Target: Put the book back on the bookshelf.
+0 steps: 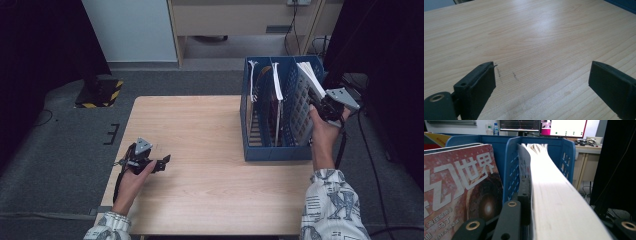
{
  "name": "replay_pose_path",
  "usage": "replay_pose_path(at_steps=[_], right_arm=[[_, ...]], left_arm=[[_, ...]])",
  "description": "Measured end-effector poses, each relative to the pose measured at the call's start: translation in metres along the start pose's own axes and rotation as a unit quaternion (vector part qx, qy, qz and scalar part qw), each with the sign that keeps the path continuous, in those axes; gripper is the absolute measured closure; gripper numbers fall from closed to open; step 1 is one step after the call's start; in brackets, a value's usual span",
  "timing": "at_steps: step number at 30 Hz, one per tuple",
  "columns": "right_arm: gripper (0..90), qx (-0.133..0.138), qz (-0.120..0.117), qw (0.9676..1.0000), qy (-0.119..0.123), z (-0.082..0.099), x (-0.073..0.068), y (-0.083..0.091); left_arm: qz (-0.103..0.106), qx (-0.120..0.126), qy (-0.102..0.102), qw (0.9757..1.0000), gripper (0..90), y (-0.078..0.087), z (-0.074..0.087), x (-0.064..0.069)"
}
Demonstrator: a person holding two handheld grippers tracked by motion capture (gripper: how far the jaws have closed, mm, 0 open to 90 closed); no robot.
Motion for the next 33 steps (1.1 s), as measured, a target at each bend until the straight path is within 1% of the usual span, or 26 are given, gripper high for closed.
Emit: replay_pose_path(at_steps=[4, 8, 12, 14, 16, 18, 22, 25, 26, 29, 33], right_arm=[[73.3, 0.002, -0.001, 1.0, 0.002, 0.0, -0.001, 0.0], [73.2, 0.002, 0.001, 0.9999, 0.014, 0.0, -0.006, 0.001], [73.2, -0.001, 0.006, 0.9992, 0.038, 0.0, -0.013, 0.001], [73.2, -0.005, 0.015, 0.9982, 0.057, -0.001, -0.014, 0.001], [73.3, -0.006, 0.014, 0.9976, 0.068, -0.002, -0.016, 0.0], [73.2, -0.009, 0.022, 0.9961, 0.086, -0.003, -0.016, 0.0], [73.0, -0.01, 0.027, 0.9948, 0.098, -0.002, -0.017, -0.001], [72.8, -0.012, 0.028, 0.9932, 0.113, -0.001, -0.023, -0.002], [72.8, -0.013, 0.028, 0.993, 0.114, 0.0, -0.024, -0.002], [72.8, -0.012, 0.028, 0.9941, 0.104, 0.001, -0.027, -0.003], [72.1, -0.015, 0.027, 0.9945, 0.1, 0.002, -0.028, -0.002]], left_arm=[[0.0, -0.001, -0.002, 1.0, 6.9, 0.0, 0.0, 0.001], [0.0, 0.0, -0.003, 1.0, 6.9, 0.0, -0.001, 0.001], [0.0, 0.002, -0.002, 1.0, 6.9, 0.001, -0.001, 0.001], [0.0, 0.003, -0.001, 1.0, 6.9, 0.002, -0.002, 0.0], [0.001, 0.005, 0.001, 1.0, 6.9, 0.003, -0.002, 0.0], [0.002, 0.006, 0.001, 1.0, 6.9, 0.003, -0.002, -0.001], [0.001, 0.005, 0.001, 1.0, 6.9, 0.002, -0.002, -0.001], [0.001, 0.006, 0.001, 1.0, 6.9, 0.002, -0.002, 0.0], [0.001, 0.006, 0.001, 1.0, 6.9, 0.003, -0.002, 0.0], [0.001, 0.007, 0.001, 1.0, 6.9, 0.004, -0.003, 0.0], [0.001, 0.006, 0.002, 1.0, 6.9, 0.003, -0.003, -0.001]])
Point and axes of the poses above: each handheld gripper's, and its own axes: y roughly backward along the jaws, z roughly out of its underside, x roughly to its right, the point moved 9 cm from there along -y, roughly forward along the jaws, and after that the axes turned 8 degrees about -x, right-handed, at the moved point
